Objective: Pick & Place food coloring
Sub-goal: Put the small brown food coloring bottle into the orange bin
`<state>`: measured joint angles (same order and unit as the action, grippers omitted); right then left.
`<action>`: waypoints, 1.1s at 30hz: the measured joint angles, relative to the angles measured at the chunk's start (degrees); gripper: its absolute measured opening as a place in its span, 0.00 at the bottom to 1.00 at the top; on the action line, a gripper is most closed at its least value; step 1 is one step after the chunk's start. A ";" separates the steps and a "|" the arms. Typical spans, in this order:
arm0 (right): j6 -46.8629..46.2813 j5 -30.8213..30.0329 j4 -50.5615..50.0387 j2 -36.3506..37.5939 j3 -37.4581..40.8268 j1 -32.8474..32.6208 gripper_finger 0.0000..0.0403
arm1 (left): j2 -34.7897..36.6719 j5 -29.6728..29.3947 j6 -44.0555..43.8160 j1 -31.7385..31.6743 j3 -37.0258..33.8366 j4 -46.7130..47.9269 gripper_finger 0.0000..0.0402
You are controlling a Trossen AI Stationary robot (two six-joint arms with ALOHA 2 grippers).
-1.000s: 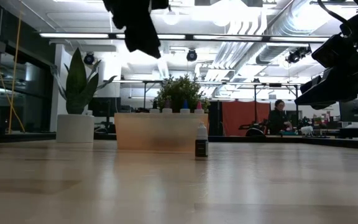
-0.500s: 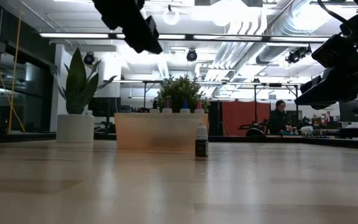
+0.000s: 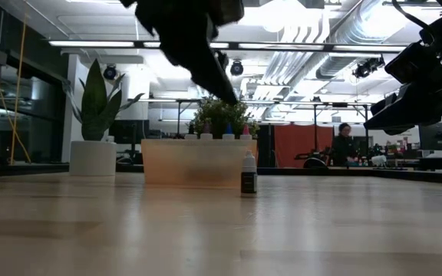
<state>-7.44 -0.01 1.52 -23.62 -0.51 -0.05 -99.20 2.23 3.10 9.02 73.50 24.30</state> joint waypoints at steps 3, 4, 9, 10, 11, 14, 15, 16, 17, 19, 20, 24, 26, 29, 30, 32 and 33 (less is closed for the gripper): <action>0.00 0.00 0.00 0.02 0.00 0.00 0.00 | -1.92 0.89 0.13 -0.02 -0.10 -1.59 0.68; 0.00 -0.01 0.08 0.00 0.00 0.01 0.00 | -2.82 1.02 0.13 -0.02 0.03 -2.68 0.68; 0.00 -0.02 0.20 0.07 0.00 0.00 0.00 | -6.26 -0.89 0.22 -0.03 -0.12 -5.53 0.69; 0.00 -0.03 0.20 0.07 0.00 0.02 0.00 | -6.77 -0.98 0.26 -0.12 -0.11 -5.71 0.69; 0.00 -0.02 0.21 0.07 0.00 0.00 0.00 | -7.54 -0.98 0.28 -0.39 -0.05 -6.79 0.69; 0.00 -0.04 0.24 0.07 0.00 0.00 0.00 | -8.90 -1.23 0.21 -0.46 -0.22 -7.48 0.69; 0.00 -0.04 0.22 0.07 0.00 0.00 0.00 | -9.20 -1.58 0.18 -0.59 -0.19 -8.63 0.69; 0.00 -0.04 0.26 0.06 0.00 0.00 0.00 | -9.43 -1.61 0.17 -0.95 -0.09 -8.74 0.69; 0.00 -0.04 0.26 0.02 0.00 0.02 0.00 | -9.61 -1.57 0.15 -1.16 -0.09 -8.73 0.69; 0.00 -0.04 0.18 0.05 0.00 0.00 0.00 | -9.88 -1.54 0.14 -1.25 -0.09 -8.36 0.69; 0.00 -0.02 0.16 0.04 0.00 0.01 0.00 | -10.37 -1.62 0.20 -1.60 -0.08 -8.68 0.69; 0.00 0.00 0.04 0.05 0.00 0.00 0.00 | -11.01 -1.33 0.37 -2.09 -0.21 -8.73 0.69; 0.02 0.00 0.04 0.07 0.00 0.02 0.00 | -11.45 -1.28 0.39 -2.43 0.00 -9.54 0.69; 0.00 0.00 0.04 0.07 0.00 0.00 0.00 | -12.14 -1.26 0.41 -2.43 -0.26 -8.76 0.69; 0.00 0.00 0.04 0.07 0.00 0.01 0.00 | -12.49 -1.06 0.45 -2.41 -0.26 -9.48 0.69; 0.00 0.00 0.04 0.07 0.00 0.01 0.00 | -13.07 -0.11 0.54 -2.36 0.00 -10.86 0.69; 0.00 0.00 0.04 0.07 0.00 0.02 0.00 | -13.09 0.38 0.54 -2.36 -0.07 -10.42 0.69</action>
<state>-7.44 -0.01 1.56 -23.55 -0.51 -0.03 -112.29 2.61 3.63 6.66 73.43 13.88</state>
